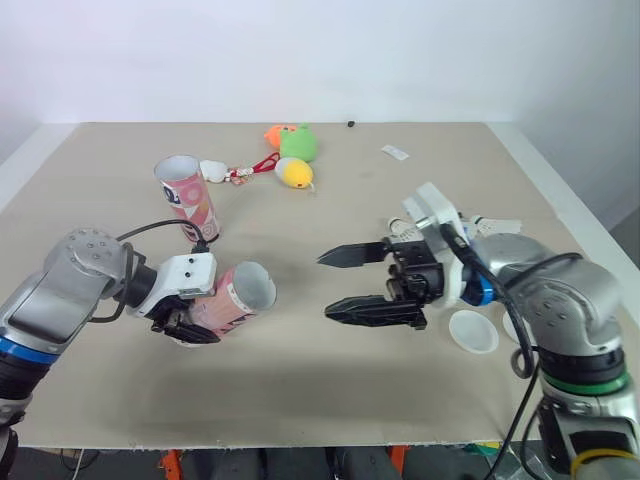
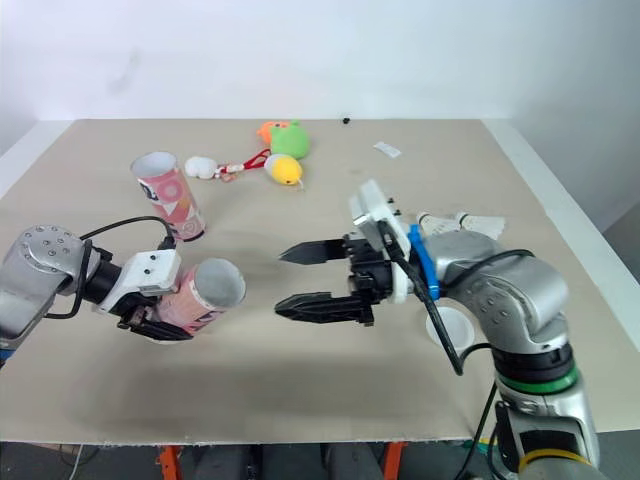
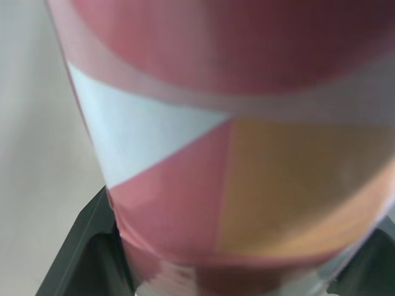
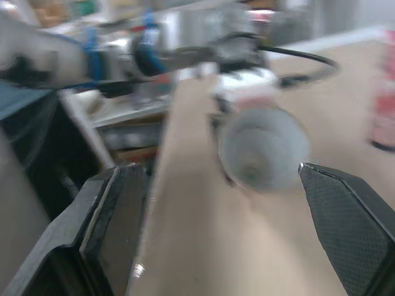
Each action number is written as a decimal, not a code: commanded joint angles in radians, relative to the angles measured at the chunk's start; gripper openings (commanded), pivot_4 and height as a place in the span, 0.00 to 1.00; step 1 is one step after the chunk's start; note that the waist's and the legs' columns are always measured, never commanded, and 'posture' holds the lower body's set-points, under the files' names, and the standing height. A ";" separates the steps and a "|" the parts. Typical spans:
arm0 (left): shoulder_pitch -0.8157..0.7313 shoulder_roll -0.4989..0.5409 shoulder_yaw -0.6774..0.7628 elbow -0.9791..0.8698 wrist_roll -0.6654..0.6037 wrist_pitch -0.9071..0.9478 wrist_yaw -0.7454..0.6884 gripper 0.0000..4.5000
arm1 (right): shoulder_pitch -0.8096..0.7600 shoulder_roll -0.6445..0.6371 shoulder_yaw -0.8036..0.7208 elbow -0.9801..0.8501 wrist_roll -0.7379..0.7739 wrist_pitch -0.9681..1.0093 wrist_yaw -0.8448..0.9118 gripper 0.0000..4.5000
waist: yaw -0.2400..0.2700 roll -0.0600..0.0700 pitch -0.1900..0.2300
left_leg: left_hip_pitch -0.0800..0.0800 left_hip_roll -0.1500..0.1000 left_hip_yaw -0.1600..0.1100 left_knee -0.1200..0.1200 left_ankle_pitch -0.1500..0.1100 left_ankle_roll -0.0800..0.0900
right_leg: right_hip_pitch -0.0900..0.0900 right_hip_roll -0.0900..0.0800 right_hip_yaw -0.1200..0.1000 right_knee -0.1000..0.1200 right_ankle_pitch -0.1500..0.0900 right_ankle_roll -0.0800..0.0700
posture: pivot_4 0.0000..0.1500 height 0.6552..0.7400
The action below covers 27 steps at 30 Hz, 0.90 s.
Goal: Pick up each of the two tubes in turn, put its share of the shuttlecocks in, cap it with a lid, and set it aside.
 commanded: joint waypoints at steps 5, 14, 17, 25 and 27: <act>-0.005 -0.003 -0.012 0.018 0.007 -0.023 -0.005 0.67 | 0.132 0.085 -0.069 0.036 -0.218 0.038 -0.456 0.96 | -0.006 0.002 0.000 | 0.000 -0.001 0.006 0.000 0.000 0.000 | -0.002 0.000 0.006 0.000 0.002 0.003 | 1.00 0.91; -0.022 -0.004 -0.010 0.025 0.008 -0.024 -0.012 0.67 | 0.011 0.211 0.060 0.281 -0.457 -0.089 -0.615 0.96 | -0.011 0.002 0.000 | -0.001 -0.004 0.007 0.000 0.001 0.002 | -0.002 -0.001 0.009 0.000 0.002 0.004 | 1.00 0.91; -0.005 0.009 0.005 0.010 0.002 -0.016 -0.008 0.67 | -0.048 0.224 0.086 0.418 -0.530 -0.153 -0.633 0.96 | -0.013 0.002 0.000 | -0.001 -0.004 0.007 0.000 0.001 0.002 | -0.002 -0.001 0.009 -0.001 0.002 0.005 | 1.00 0.91; 0.033 0.034 0.037 -0.029 -0.017 0.011 0.016 0.67 | -0.188 0.267 0.116 0.677 -0.642 -0.319 -0.614 0.88 | -0.017 0.002 0.001 | -0.001 -0.003 0.007 -0.001 0.001 0.002 | -0.003 0.000 0.010 -0.001 0.002 0.004 | 1.00 0.91; 0.044 0.040 0.047 -0.040 -0.022 0.018 0.024 0.67 | -0.209 0.275 0.118 0.716 -0.661 -0.365 -0.603 0.77 | -0.018 0.002 0.001 | -0.001 -0.002 0.007 -0.001 0.001 0.002 | -0.003 0.000 0.010 -0.001 0.002 0.004 | 1.00 0.91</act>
